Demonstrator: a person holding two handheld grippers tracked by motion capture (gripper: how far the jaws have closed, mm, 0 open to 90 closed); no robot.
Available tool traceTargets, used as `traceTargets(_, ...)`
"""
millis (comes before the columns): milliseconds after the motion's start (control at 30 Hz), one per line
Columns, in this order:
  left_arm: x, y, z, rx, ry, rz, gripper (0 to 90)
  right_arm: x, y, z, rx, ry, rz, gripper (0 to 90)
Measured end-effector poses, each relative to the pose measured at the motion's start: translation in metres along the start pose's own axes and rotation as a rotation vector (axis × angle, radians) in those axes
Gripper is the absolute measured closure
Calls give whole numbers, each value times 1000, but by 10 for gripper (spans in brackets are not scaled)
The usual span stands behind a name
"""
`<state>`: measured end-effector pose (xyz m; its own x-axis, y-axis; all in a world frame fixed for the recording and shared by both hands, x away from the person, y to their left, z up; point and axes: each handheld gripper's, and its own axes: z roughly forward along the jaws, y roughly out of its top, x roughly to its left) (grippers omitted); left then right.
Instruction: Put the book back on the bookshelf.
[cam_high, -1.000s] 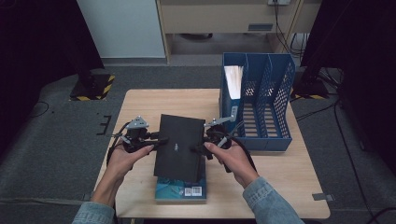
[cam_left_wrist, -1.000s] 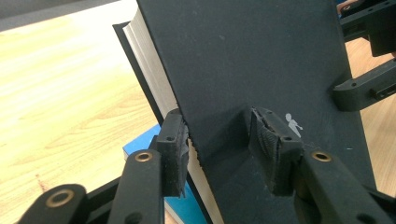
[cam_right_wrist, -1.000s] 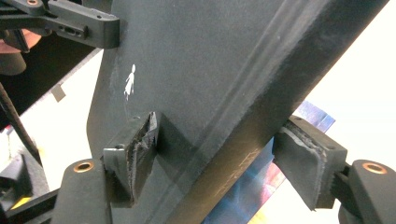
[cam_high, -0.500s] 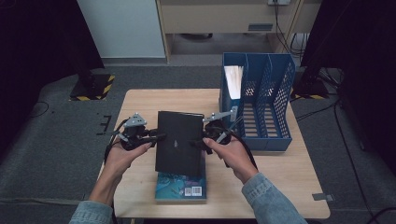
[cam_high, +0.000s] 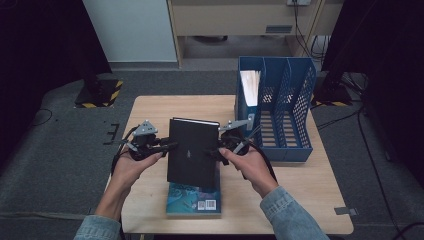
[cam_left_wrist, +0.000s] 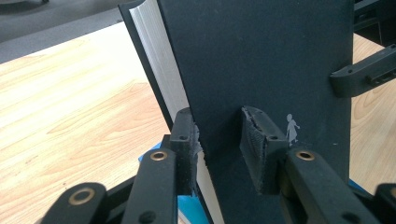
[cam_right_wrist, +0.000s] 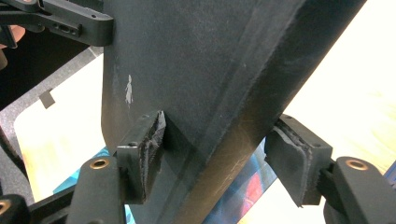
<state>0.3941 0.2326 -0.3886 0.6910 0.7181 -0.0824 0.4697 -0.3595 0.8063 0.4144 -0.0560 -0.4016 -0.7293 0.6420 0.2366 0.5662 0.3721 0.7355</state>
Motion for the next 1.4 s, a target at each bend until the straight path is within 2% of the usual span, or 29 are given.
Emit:
traceTargets(233, -3, -2, -7, -2, -9, 20, 690, 4, -3, -6, -7, 4, -41, 396)
traceTargets(500, -3, 1, -6, 10, -3, 9, 697, 5, -3, -6, -7, 2, -34, 397)
traceTargets(867, 17, 17, 9, 26, -1, 3, 701, -14, 16, 5, 4, -8, -9, 396)
traceTargets(1000, 23, 22, 12, 29, 2, 6, 701, -18, 23, 8, 8, -23, -16, 396)
traceTargets(1267, 29, 32, 18, 39, 9, 15, 700, -24, 33, 11, 4, -33, -17, 397)
traceTargets(1400, 32, 36, 21, 38, 13, 22, 700, -27, 37, 11, -5, -39, -2, 396)
